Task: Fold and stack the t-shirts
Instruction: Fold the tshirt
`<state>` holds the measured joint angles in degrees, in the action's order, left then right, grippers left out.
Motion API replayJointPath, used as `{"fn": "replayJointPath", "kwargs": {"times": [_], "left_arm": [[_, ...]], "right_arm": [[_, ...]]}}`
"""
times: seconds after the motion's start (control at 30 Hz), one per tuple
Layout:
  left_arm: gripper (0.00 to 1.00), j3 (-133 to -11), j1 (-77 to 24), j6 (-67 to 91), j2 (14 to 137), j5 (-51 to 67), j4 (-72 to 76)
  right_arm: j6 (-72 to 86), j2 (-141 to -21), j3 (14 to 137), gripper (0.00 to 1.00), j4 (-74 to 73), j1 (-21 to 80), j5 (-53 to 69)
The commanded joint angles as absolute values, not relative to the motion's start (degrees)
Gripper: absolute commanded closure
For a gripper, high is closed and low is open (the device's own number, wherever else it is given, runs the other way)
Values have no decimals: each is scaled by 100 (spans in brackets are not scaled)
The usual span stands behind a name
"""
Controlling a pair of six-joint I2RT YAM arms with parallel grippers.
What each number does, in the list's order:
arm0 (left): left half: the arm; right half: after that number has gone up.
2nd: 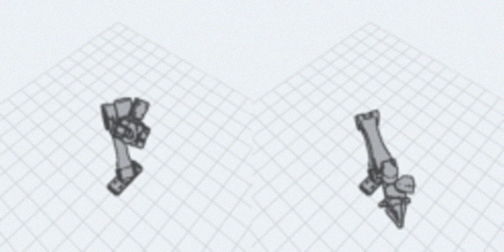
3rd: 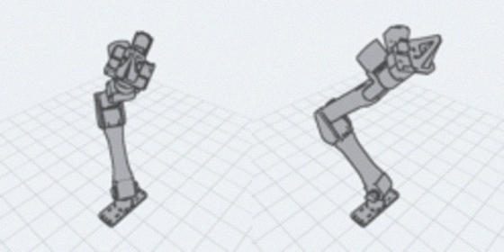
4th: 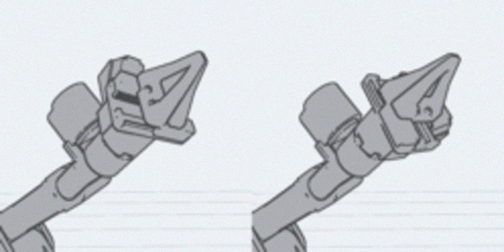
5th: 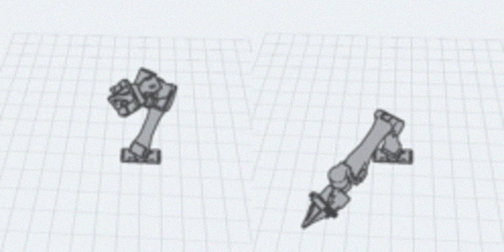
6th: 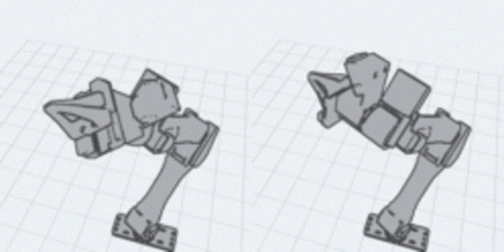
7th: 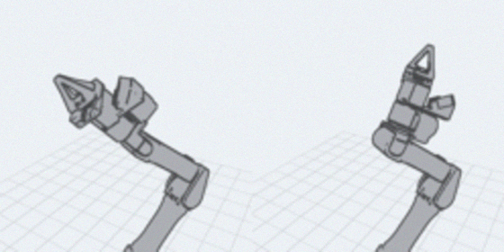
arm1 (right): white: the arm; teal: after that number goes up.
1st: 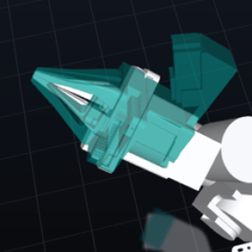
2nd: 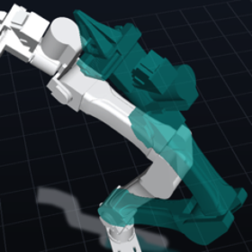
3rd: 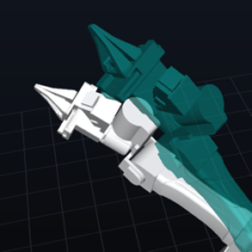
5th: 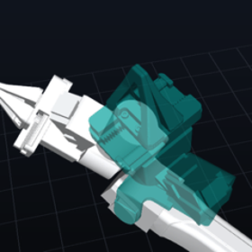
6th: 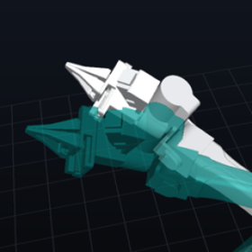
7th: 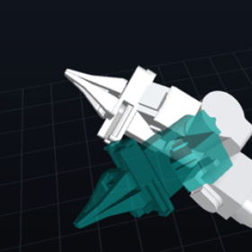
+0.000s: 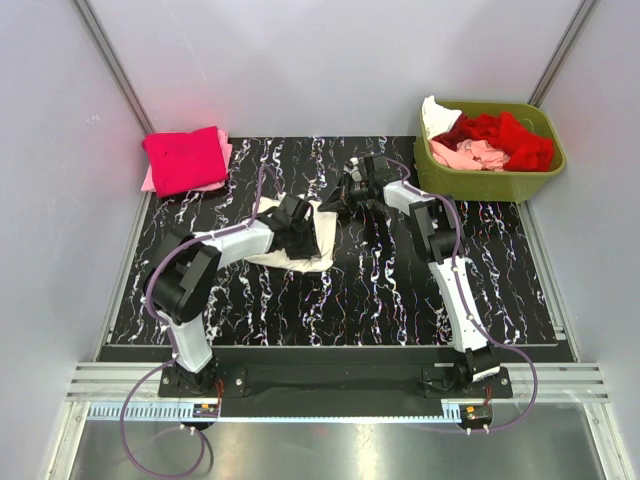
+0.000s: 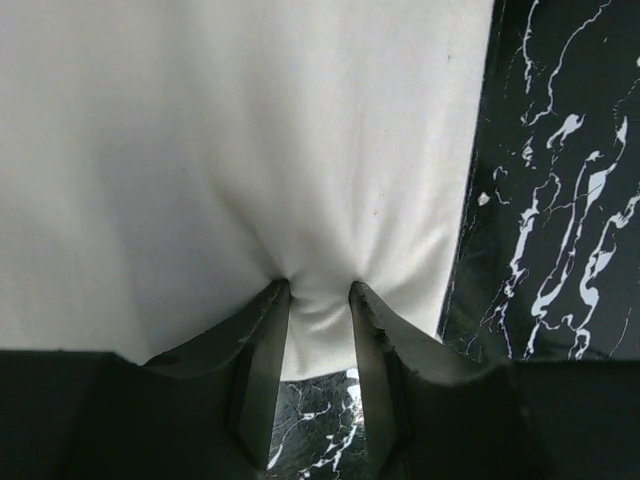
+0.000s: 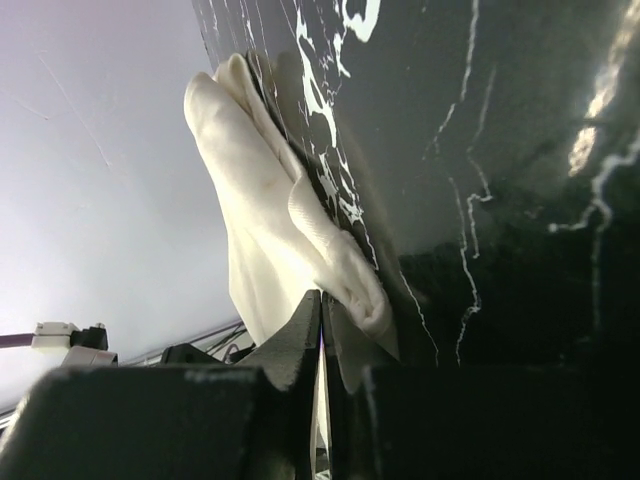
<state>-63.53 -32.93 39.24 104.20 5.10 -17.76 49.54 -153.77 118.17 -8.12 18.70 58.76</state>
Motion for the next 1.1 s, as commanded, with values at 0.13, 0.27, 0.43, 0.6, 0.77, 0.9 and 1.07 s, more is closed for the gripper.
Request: {"fn": "replayJointPath", "kwargs": {"times": [0.13, 0.27, 0.43, 0.6, 0.77, 0.9, 1.07], "left_arm": [[58, -6194, -3612, 3947, 10092, 89, -2670], [40, -6986, -3621, 3666, 9572, -385, -3505], [38, -7979, -3551, 3200, 9492, -738, -4359], [41, -7639, -3051, 3164, 9080, -511, -4080], [48, -6900, -2497, 3146, 8851, 156, -3482], [51, -6470, -2373, 3173, 9104, 597, -2771], [56, -5925, -2206, 3199, 9527, 906, -2347]], "right_arm": [[5151, -15443, 11847, 81, -1028, 1793, 5721], [5018, -15057, 11883, 49, -1195, 1784, 5844], [4992, -14153, 11682, 33, -1309, 1810, 5871], [4755, -13010, 10017, 39, -1424, 1950, 5564], [4553, -12261, 8887, 55, -1337, 2451, 5423], [4641, -12445, 8464, 64, -1170, 2593, 5536], [3353, -13411, 9087, 72, -3063, 2593, 5292]]}}
